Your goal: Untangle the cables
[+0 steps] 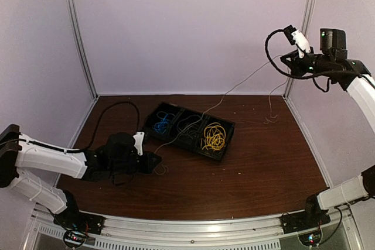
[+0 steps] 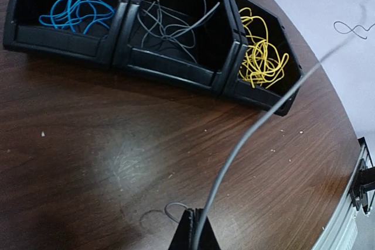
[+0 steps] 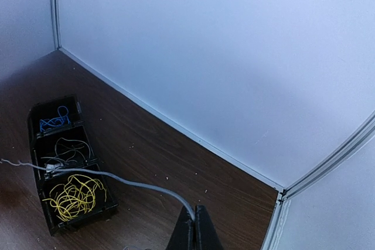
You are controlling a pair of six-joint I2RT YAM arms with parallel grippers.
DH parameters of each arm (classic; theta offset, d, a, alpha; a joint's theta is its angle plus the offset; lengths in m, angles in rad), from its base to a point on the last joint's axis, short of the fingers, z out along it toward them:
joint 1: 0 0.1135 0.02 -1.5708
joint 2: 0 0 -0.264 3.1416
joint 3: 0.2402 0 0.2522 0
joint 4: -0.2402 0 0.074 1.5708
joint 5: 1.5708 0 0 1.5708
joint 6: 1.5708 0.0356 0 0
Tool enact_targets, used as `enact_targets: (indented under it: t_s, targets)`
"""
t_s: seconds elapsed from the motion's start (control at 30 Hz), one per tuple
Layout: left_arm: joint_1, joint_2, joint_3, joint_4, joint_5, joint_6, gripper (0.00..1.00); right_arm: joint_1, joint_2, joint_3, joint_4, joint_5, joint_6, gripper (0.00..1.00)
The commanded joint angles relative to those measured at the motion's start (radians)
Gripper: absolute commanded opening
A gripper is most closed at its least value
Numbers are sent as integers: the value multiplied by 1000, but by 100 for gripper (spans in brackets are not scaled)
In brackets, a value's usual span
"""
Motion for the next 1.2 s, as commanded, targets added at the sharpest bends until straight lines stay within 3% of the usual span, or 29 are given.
enact_targets:
  t_s: [0.0,0.13,0.27,0.43,0.67,0.9,1.17]
  targets:
    - [3,-79,-43,-57,-97,-33,0,-6,20,37,47,2,44,0]
    - [4,-146,-45,-69,-125,-14,0,2,38,22,62,-105,50,0]
    - [4,-168,39,-26,-129,67,0,89,116,64,18,-155,25,0]
    - [3,-85,238,-56,-165,166,0,200,195,117,53,-193,37,0]
    - [5,25,425,-52,-189,179,0,337,357,255,106,-264,65,0]
    - [5,15,459,-45,-230,176,0,390,569,439,165,-325,105,0]
    - [5,-44,458,-85,-322,211,0,397,770,495,251,-365,154,0]
